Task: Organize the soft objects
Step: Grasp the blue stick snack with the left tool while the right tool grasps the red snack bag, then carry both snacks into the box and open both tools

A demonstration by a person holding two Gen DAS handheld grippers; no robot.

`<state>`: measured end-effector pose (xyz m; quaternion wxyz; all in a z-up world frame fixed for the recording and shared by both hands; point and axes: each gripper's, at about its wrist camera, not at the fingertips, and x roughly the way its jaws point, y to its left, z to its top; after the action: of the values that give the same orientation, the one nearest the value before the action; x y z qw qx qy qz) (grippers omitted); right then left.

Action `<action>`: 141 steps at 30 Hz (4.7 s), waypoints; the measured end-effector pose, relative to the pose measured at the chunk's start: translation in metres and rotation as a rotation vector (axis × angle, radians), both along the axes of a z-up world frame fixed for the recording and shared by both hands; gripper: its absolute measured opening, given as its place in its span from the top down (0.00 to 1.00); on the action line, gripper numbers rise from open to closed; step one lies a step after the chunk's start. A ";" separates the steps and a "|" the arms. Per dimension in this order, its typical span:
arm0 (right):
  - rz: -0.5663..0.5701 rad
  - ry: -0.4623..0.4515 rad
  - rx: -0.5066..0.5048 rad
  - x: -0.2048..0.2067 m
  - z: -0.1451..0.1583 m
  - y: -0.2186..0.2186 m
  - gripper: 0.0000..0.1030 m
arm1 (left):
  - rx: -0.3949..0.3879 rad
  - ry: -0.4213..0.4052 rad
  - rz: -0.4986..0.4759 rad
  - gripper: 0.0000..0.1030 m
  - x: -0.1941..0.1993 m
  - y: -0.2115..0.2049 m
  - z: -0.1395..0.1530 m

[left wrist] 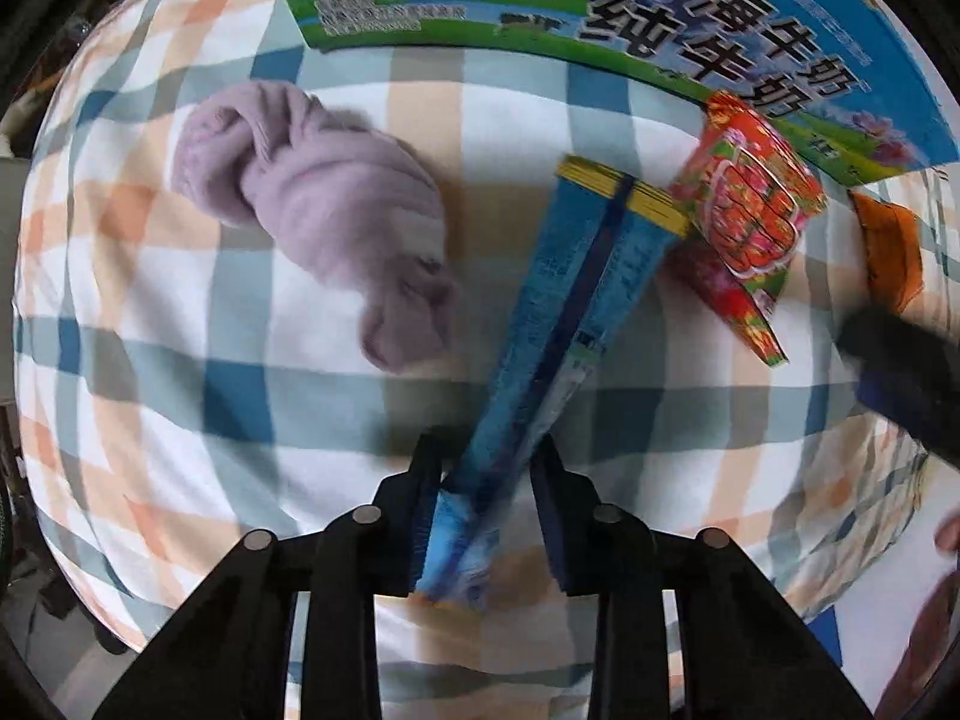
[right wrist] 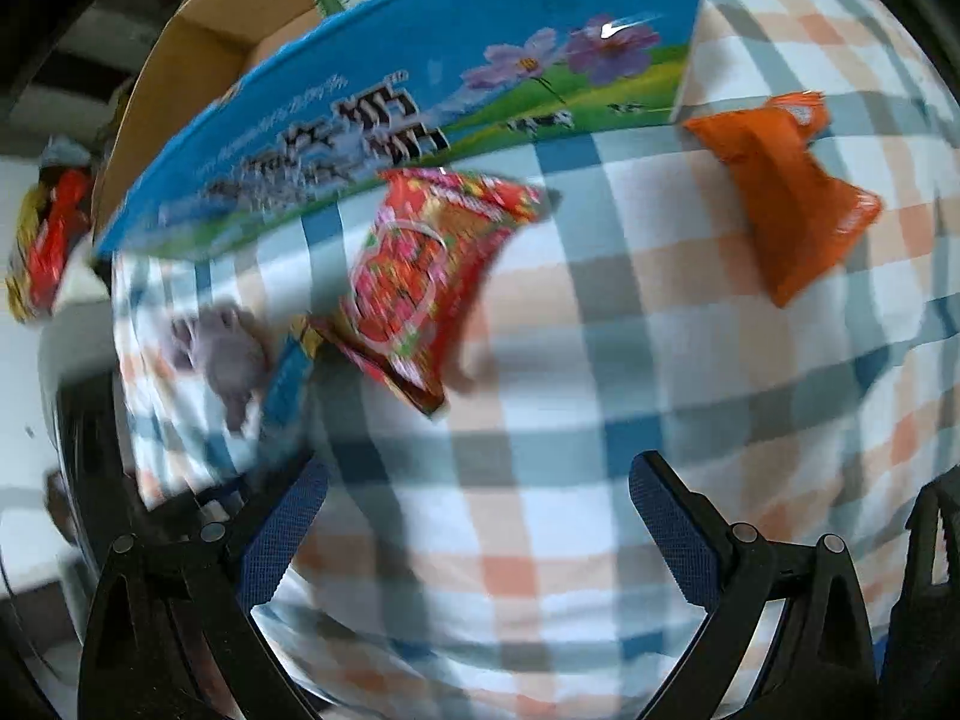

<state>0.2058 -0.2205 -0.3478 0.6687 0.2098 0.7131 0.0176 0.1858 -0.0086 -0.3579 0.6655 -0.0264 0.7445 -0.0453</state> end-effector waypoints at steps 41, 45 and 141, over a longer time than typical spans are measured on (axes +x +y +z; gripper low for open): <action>0.083 0.132 -0.076 0.026 -0.066 -0.007 0.48 | -0.050 0.041 -0.068 0.79 -0.008 -0.063 -0.018; 0.168 0.164 -0.071 0.011 -0.060 0.007 0.51 | -0.078 0.022 0.004 0.80 -0.013 -0.056 -0.007; 0.206 -0.026 -0.171 0.208 0.009 0.042 0.08 | 0.040 -0.188 -0.049 0.23 0.268 -0.012 0.082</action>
<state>0.4136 -0.1787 -0.3393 0.6881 0.0773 0.7210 0.0282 0.4539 -0.0207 -0.2755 0.7315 0.0094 0.6800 -0.0490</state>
